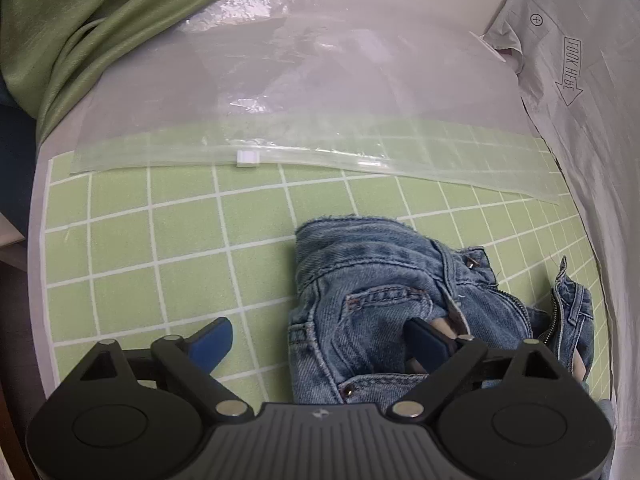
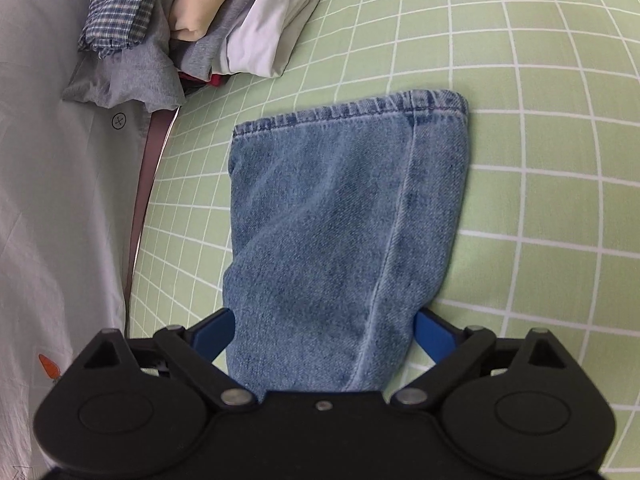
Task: Fold clothes
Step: 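Grasp the jeans leg hem with the right gripper and pull it straight, then grasp the waistband with the left gripper while the right gripper holds the hem, stretch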
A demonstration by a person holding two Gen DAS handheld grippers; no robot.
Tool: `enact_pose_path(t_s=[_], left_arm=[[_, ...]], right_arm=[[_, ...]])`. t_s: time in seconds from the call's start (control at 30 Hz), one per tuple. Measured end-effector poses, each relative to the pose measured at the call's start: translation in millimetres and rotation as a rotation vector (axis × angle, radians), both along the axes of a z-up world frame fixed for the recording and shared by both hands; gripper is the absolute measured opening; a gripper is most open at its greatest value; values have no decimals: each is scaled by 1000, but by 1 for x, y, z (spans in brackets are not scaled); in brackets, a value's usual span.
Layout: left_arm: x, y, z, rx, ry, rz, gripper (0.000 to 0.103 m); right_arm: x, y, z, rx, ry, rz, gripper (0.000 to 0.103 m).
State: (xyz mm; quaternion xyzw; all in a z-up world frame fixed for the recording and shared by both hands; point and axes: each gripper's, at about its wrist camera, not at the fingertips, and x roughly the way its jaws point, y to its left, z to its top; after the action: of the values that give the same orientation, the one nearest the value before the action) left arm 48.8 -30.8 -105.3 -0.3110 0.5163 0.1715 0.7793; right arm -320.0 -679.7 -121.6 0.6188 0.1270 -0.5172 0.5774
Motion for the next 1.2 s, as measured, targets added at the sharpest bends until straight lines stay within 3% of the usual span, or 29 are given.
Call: enact_pose_path(t_s=[0.03, 0.07, 0.1, 0.17, 0.2, 0.23, 0.4, 0.53, 0.67, 0.73, 0.87, 0.97, 1.0, 1.07, 1.1, 1.13, 1.2], left_arm=[[2, 0, -2, -19, -6, 6, 74], [4, 1, -3, -38, -11, 11, 69], [8, 0, -3, -44, -19, 7, 56], [15, -5, -1, -43, -39, -13, 42], [19, -7, 1, -42, -49, -23, 33], [23, -9, 2, -41, -58, -33, 24], [53, -26, 37, -55, -188, -164, 14], [42, -30, 85, -58, -341, -234, 14], [24, -29, 128, -45, -478, -298, 14], [7, -17, 120, -7, -462, -304, 14], [-27, 14, 67, 84, -268, -268, 15], [-51, 25, 36, 122, -136, -258, 22], [-57, 27, 32, 127, -114, -253, 29], [-67, 28, 35, 151, -115, -235, 39], [-69, 27, 38, 169, -120, -230, 50], [-69, 23, 43, 189, -134, -239, 64], [-67, 13, 55, 228, -169, -272, 76]], right_arm=[[1, -1, 1, -3, 15, 4, 89], [3, -2, 2, -6, 33, 10, 76], [5, -4, 3, -9, 56, 25, 66], [8, -9, 7, -25, 89, 60, 22], [8, -12, 11, -46, 84, 63, 9], [7, -14, 15, -67, 79, 67, 5], [4, -32, 50, -210, 59, 115, 4], [-2, -31, 104, -372, 30, 151, 4], [-27, 0, 146, -510, 26, 168, 4], [-43, 16, 138, -497, 81, 206, 4], [-72, 52, 93, -375, 228, 290, 4], [-90, 77, 50, -255, 383, 370, 5], [-94, 85, 38, -219, 436, 399, 5], [-104, 96, 28, -189, 483, 420, 16], [-108, 98, 30, -189, 484, 426, 23], [-109, 99, 33, -198, 485, 426, 37], [-108, 98, 44, -240, 504, 427, 42]])
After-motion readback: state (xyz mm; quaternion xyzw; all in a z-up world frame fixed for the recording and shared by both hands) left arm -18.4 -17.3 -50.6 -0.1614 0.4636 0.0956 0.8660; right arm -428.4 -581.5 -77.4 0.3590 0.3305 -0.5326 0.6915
